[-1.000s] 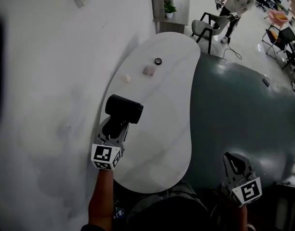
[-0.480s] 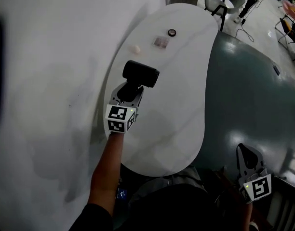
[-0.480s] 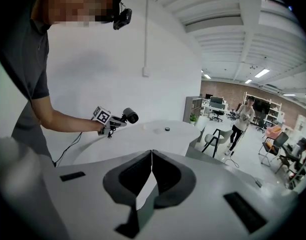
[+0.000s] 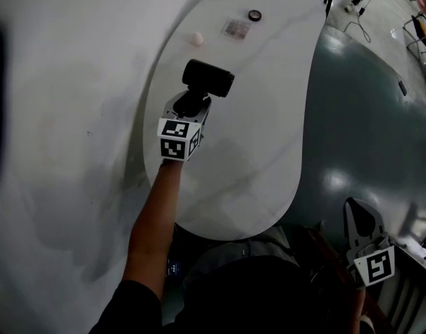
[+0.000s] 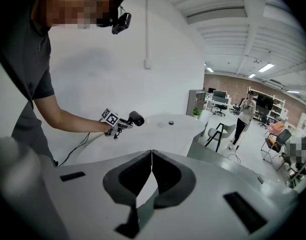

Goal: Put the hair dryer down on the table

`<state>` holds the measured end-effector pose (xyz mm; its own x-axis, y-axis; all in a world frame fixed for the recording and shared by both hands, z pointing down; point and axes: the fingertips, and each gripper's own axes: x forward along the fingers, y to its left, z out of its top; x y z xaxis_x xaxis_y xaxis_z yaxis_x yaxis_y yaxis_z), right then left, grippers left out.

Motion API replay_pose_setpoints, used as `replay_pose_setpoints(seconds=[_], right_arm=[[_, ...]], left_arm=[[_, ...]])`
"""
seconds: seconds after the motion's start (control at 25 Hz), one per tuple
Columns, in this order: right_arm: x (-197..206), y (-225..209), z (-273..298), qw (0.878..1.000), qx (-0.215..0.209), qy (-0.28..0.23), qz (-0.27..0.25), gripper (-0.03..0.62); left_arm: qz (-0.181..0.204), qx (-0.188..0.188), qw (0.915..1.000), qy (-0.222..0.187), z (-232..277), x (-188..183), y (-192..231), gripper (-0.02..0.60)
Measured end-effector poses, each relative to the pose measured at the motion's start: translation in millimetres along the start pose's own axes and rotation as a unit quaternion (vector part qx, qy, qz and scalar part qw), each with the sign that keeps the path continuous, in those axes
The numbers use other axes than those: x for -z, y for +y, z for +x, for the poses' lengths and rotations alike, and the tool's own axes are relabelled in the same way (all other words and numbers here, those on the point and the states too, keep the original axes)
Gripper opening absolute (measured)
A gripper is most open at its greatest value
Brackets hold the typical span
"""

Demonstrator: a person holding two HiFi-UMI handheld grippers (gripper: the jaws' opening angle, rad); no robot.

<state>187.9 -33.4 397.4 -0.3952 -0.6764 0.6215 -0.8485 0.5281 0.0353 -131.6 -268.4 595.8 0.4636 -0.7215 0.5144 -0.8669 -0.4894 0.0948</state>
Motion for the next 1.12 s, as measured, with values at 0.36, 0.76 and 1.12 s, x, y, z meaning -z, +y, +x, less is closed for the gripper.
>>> replay_pose_setpoints(seconds=[0.36, 0.76, 1.12], right_arm=[[8.7, -0.3, -2.8, 1.0, -0.006, 0.013, 0.01, 0.009], [8.5, 1.9, 0.3, 1.0, -0.016, 0.014, 0.016, 0.009], [11.0, 3.3, -1.4, 0.999, -0.018, 0.017, 0.021, 0.009]], left_arm=[[-0.013, -0.003, 0.999, 0.044, 18.5, 31.2, -2.0, 0.215], [-0.048, -0.005, 0.9948, 0.09, 31.3, 40.2, 4.8, 0.215], [-0.106, -0.002, 0.9814, 0.16, 34.0, 63.8, 5.7, 0.216]])
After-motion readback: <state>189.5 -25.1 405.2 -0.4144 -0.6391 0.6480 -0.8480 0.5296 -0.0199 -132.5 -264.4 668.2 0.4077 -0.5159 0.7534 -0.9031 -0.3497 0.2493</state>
